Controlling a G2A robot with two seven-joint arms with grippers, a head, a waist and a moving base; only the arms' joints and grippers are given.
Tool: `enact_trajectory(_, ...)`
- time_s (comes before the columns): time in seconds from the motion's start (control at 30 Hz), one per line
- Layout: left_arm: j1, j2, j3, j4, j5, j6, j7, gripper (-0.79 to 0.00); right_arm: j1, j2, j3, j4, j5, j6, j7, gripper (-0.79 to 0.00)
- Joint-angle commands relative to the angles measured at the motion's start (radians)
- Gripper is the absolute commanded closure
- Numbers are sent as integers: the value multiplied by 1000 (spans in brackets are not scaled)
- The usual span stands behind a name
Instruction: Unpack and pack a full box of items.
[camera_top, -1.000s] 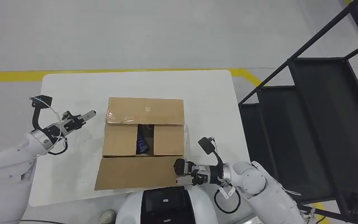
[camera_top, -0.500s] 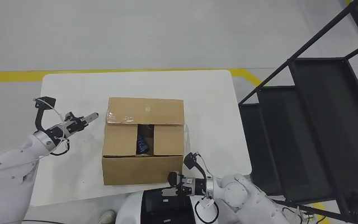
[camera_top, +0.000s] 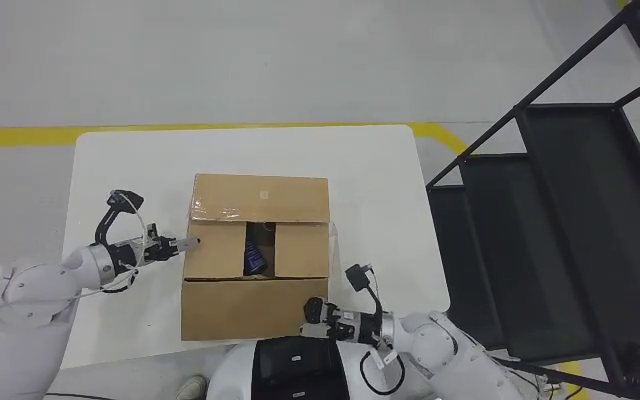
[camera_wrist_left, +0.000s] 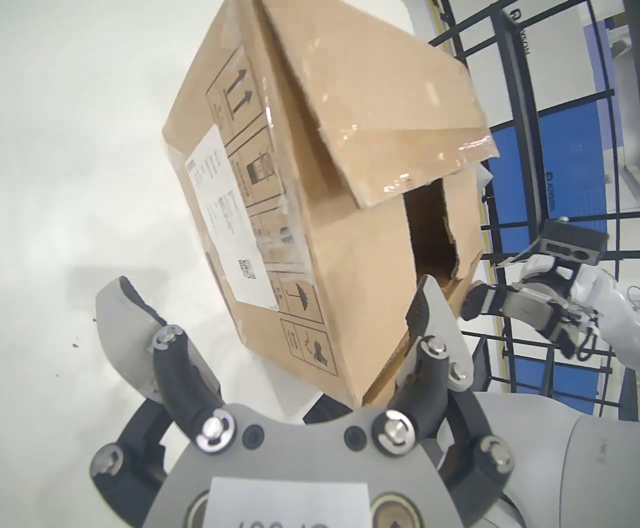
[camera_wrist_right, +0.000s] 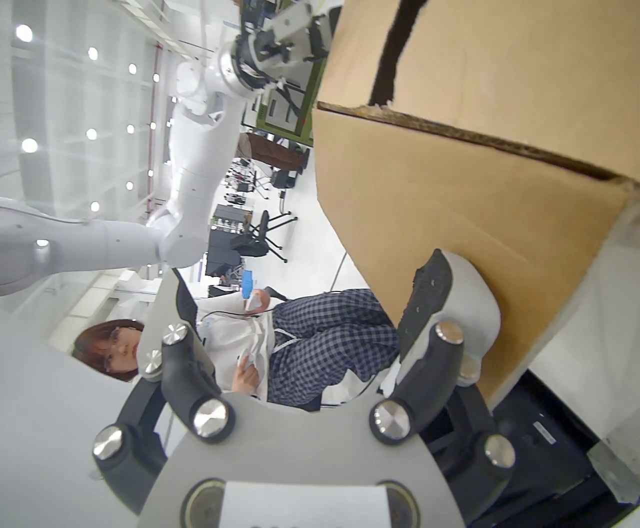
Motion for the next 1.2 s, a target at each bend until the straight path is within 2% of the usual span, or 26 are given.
enact_trajectory(0.0, -26, -3, 33, 20, 32, 19, 2, -785, -13, 10, 39, -23, 93, -11, 44, -785)
enact_trajectory(0.2, -100, -10, 90, 87, 45, 61, -2, -785, -70, 39, 165, -87, 319, -34, 129, -785)
enact_trajectory(0.4, -175, -21, 131, 137, 0, 87, 31, -785, -108, 53, 240, -100, 461, -52, 167, -785)
enact_trajectory(0.87, -335, -41, 197, 190, -122, 109, 23, -785, -125, 59, 276, -78, 541, -66, 182, -785)
enact_trajectory(1.17, -529, -73, 307, 306, -124, 167, 44, -785, -132, 60, 301, -59, 564, -81, 158, -785)
